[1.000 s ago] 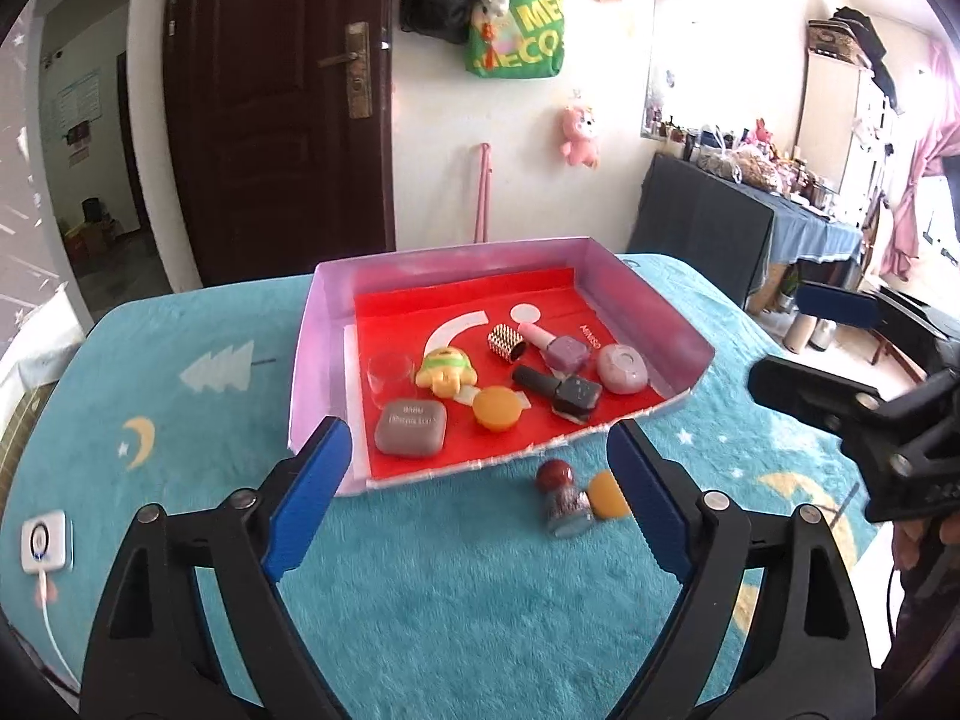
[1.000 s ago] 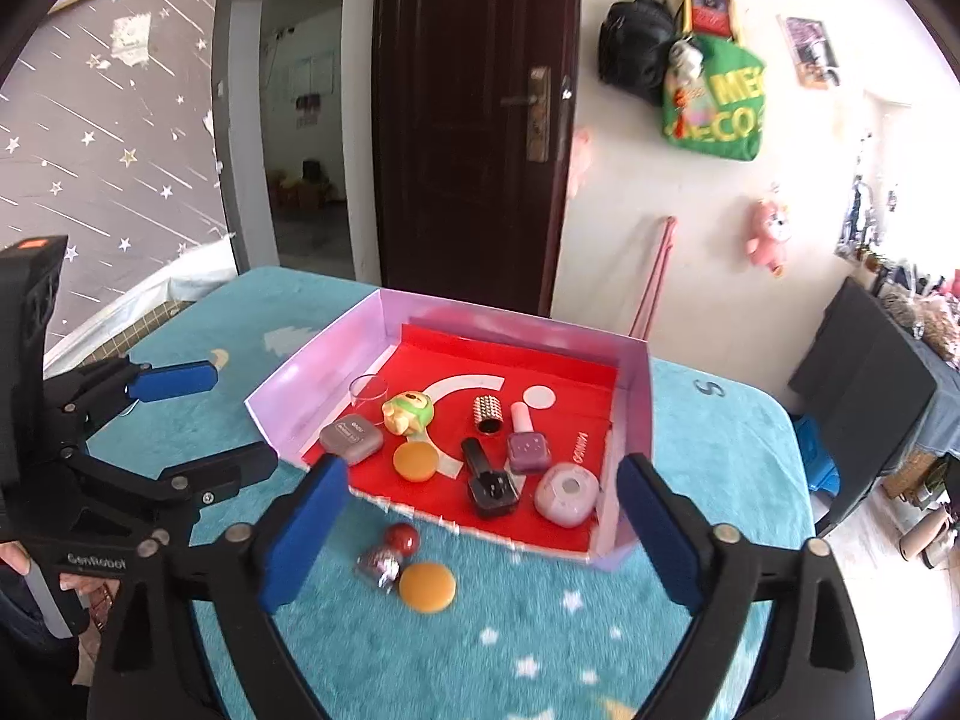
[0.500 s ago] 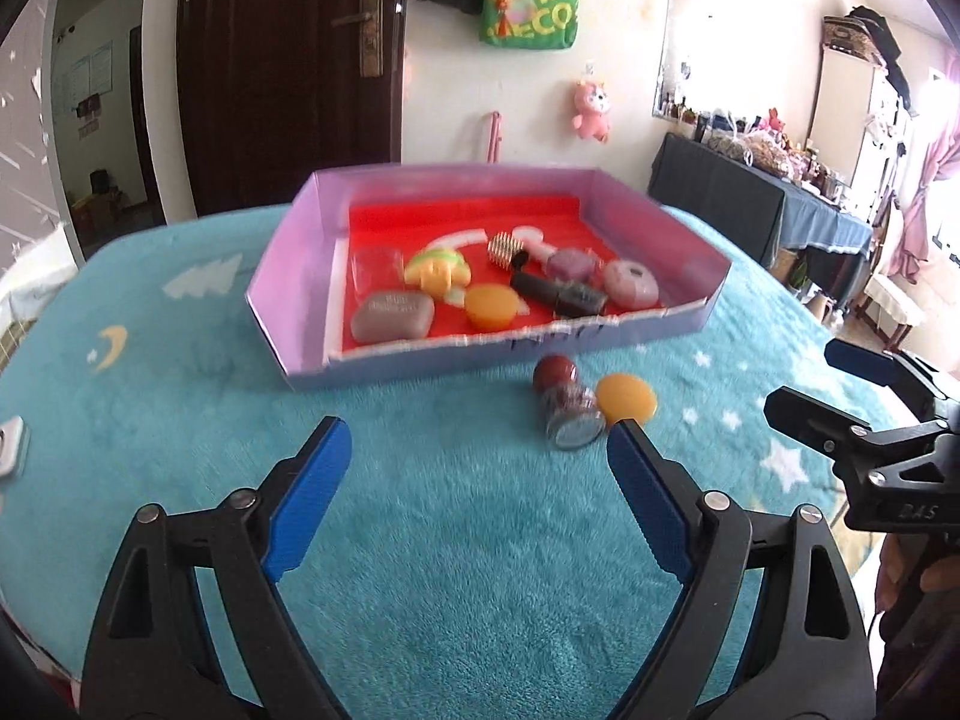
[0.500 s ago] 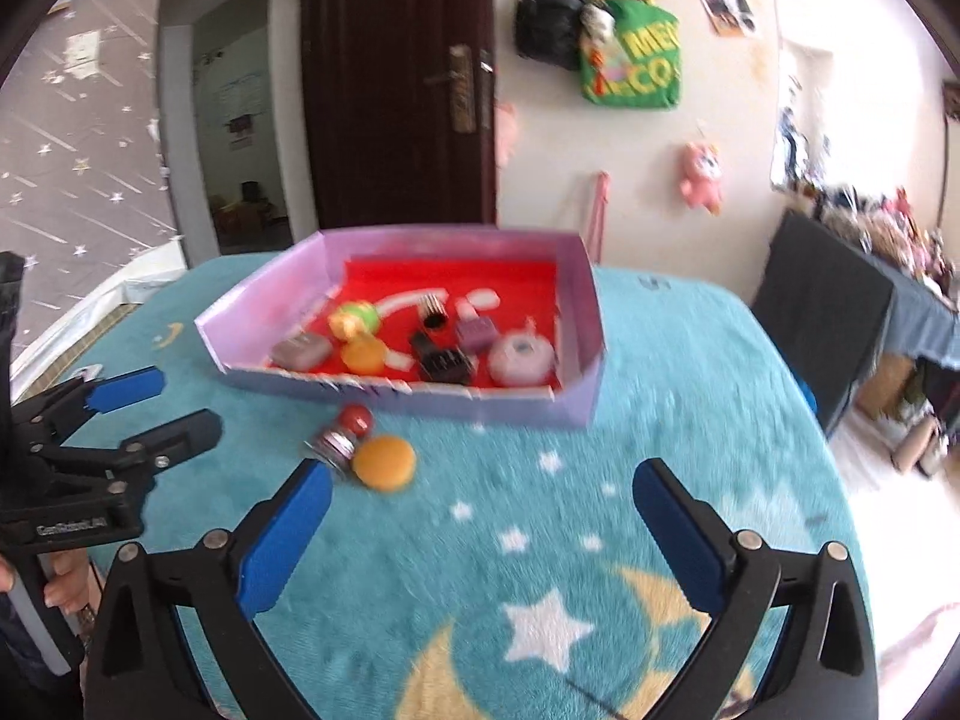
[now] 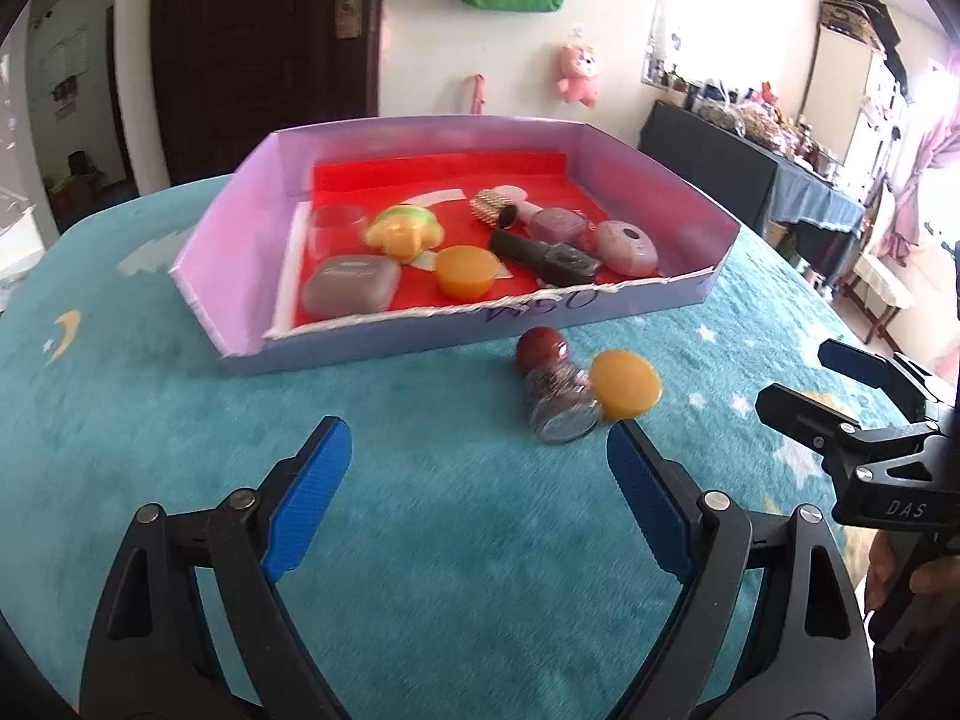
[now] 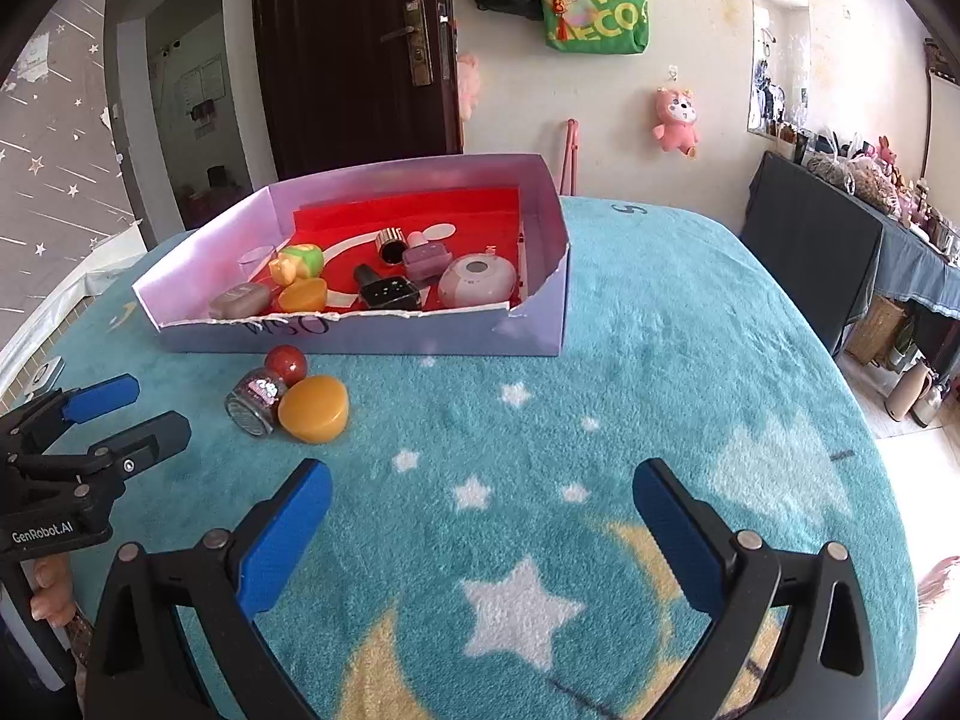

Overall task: Organize rigid objects
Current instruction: 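Withdraw both grippers from the box toward the glitter bottle and orange ball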

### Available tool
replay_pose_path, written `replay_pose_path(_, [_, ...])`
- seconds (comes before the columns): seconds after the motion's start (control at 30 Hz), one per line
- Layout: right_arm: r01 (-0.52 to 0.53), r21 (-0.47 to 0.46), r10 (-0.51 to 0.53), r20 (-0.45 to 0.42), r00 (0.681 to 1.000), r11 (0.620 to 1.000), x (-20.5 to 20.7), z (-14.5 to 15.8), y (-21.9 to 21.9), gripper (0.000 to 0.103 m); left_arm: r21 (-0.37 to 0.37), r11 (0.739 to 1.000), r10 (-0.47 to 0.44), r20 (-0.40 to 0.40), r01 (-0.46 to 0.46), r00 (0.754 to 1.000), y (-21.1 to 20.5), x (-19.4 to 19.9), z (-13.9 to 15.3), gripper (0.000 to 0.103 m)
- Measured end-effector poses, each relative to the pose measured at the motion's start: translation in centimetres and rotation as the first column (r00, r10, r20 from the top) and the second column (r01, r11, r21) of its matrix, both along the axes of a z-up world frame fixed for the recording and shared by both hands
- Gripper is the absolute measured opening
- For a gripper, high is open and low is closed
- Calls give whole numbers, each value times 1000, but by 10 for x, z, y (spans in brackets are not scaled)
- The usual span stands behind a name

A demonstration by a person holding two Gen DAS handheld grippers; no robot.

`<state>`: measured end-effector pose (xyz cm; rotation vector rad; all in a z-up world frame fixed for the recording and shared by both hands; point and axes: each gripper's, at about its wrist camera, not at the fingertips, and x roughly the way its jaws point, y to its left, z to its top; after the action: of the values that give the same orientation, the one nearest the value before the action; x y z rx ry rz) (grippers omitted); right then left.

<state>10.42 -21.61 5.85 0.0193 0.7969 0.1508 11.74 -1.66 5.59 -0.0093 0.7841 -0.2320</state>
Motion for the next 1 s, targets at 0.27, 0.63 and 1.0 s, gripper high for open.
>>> replay_pose_path(0.27, [14,4,-14,-19,1000,1000,17,5,-16,103,57,998,-33,-78,38,996,-23,32,-10,87])
replay_pose_path(0.63, [-180,46,183,-73,980,983,36,-4,15,103,106,994,-14,-53,20,999,10,34,1,89])
replay_pose_path(1.0, [-336,24,336,-133,932,942,56,-19,51,96,115,988,-94,-72,102,993,3,39,5,88])
